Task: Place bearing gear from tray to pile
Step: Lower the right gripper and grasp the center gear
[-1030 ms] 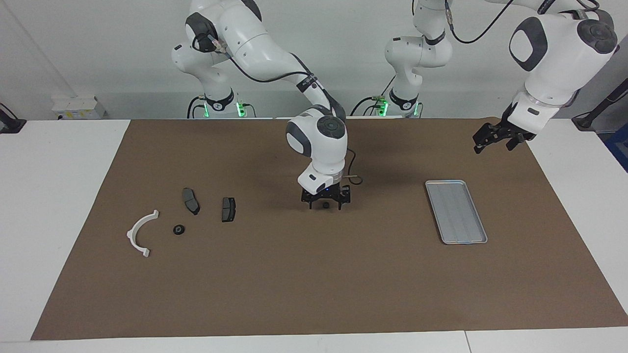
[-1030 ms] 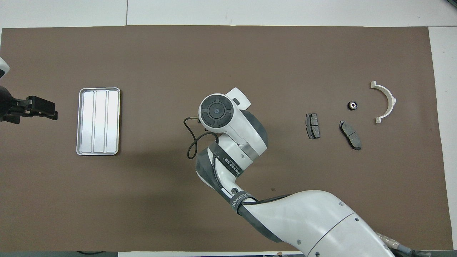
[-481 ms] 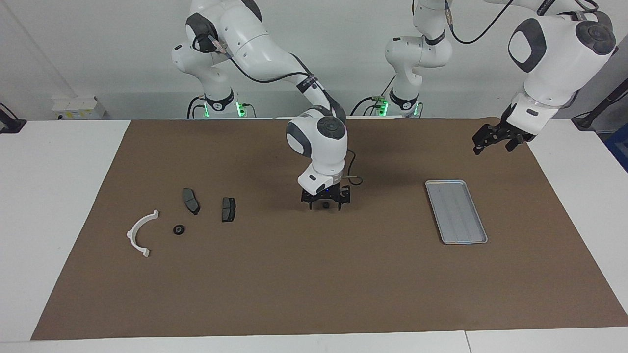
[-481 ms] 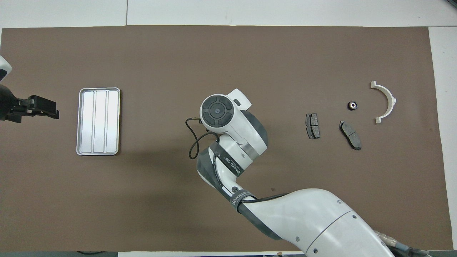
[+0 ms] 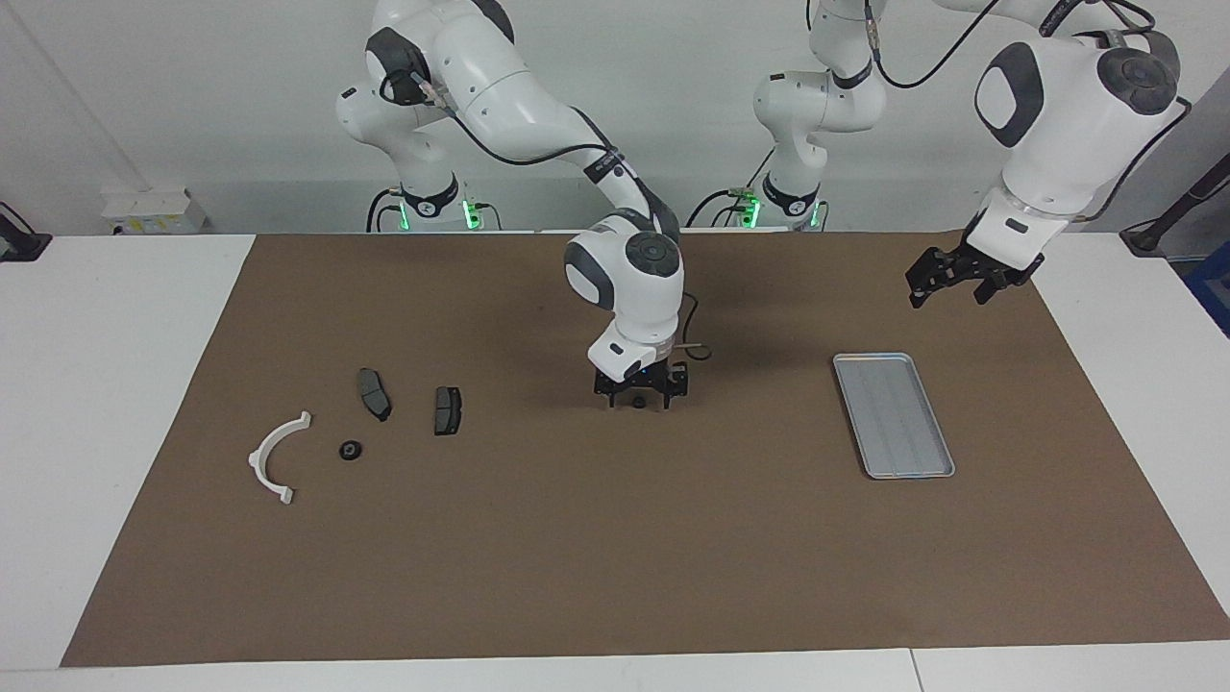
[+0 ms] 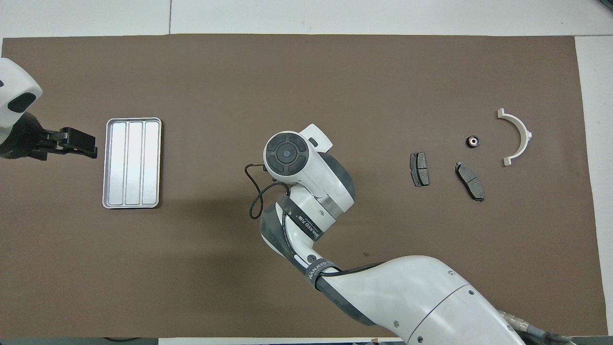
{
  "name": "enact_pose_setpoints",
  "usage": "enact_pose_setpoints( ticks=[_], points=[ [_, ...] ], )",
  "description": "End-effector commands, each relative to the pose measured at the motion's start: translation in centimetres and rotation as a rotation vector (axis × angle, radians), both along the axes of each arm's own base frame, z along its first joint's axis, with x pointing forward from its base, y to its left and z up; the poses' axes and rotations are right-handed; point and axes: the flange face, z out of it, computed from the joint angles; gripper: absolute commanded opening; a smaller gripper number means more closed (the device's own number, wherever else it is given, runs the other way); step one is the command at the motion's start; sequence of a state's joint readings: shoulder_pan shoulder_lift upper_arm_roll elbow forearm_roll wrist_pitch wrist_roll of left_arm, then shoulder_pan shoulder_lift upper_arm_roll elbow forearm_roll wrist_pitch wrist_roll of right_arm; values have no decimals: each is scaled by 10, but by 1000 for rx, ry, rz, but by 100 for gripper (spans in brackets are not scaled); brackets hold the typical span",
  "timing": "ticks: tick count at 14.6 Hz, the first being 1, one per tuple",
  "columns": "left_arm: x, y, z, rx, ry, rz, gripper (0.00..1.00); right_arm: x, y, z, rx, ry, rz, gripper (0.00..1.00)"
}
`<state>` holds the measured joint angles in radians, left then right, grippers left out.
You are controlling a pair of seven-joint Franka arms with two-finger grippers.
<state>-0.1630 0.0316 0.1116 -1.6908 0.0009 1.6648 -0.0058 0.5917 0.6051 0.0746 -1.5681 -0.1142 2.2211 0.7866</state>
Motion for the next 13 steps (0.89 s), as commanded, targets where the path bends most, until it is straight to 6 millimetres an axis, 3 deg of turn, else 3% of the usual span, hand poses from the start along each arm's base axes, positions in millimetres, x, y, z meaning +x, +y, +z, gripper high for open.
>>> enact_pose_setpoints(
  ticks=[1, 13],
  points=[
    [0, 0, 7, 6, -1, -3, 100, -2, -1, -1, 14, 10, -21, 92],
    [-6, 9, 22, 0, -24, 25, 100, -12, -5, -12, 14, 13, -15, 82]
  ],
)
